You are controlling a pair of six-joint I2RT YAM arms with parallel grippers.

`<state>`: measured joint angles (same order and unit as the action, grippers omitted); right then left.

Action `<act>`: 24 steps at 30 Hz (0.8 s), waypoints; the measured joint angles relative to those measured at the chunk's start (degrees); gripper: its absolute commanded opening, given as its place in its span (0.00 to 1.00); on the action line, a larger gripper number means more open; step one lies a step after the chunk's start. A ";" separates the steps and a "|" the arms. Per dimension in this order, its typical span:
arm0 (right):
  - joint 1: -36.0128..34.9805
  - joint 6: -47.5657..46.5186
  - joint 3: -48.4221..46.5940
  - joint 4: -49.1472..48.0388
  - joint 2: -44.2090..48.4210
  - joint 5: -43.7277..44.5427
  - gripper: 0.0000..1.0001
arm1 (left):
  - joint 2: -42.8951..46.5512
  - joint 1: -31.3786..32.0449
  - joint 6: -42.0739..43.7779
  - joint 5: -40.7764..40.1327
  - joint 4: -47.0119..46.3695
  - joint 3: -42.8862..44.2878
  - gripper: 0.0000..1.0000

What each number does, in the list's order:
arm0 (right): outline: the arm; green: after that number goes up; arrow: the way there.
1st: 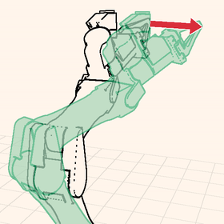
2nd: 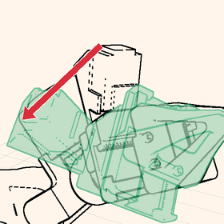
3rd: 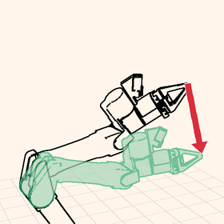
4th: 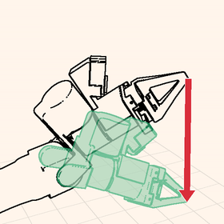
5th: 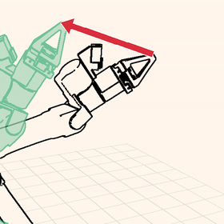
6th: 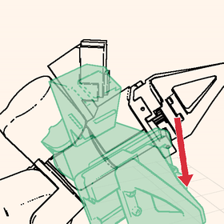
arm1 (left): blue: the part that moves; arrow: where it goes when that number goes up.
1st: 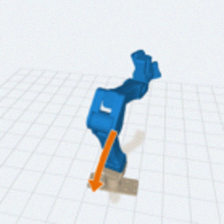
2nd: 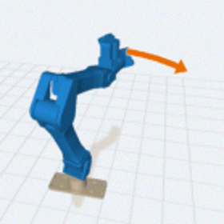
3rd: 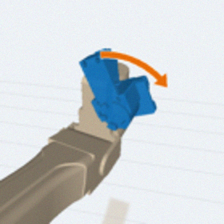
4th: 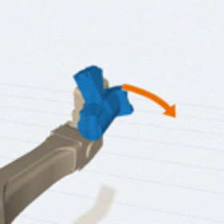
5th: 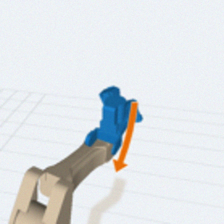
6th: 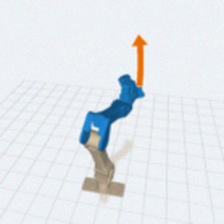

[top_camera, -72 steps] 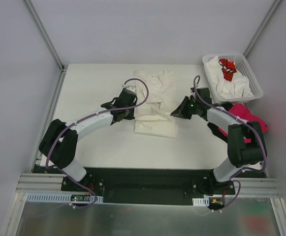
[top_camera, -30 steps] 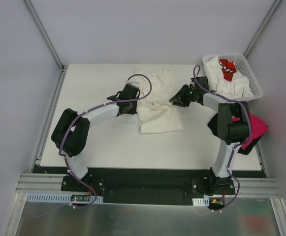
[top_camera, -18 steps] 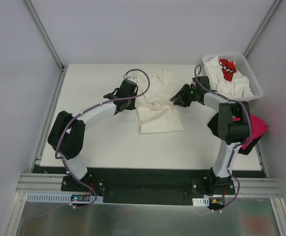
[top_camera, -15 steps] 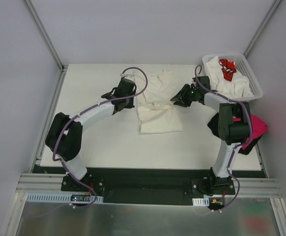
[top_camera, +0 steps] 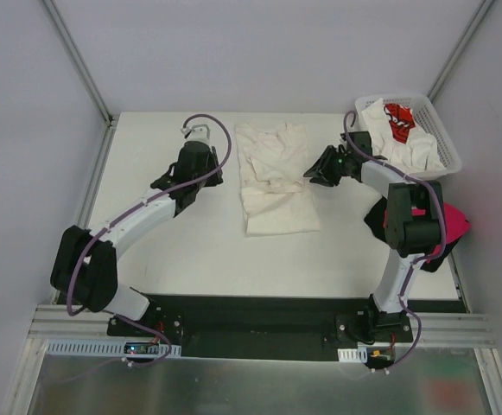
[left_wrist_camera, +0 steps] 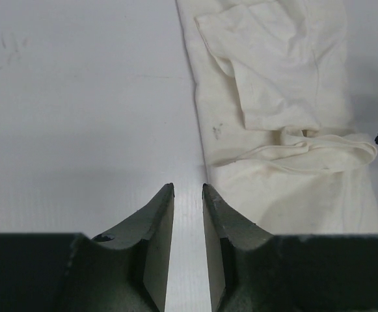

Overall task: Fold and stack the t-shirts
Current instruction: Fold the folded rectangular tshirt in 1/3 of the way

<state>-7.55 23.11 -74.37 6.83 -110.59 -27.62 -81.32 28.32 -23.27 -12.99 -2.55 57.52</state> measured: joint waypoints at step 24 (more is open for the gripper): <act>0.20 -3.04 7.54 -1.01 6.69 1.68 0.38 | -26.80 -2.56 -3.76 32.41 0.46 14.05 0.22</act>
<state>-7.35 20.08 -66.83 5.82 -103.90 -25.93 -108.12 25.76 -27.03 19.42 -2.09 71.57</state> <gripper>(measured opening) 0.381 0.217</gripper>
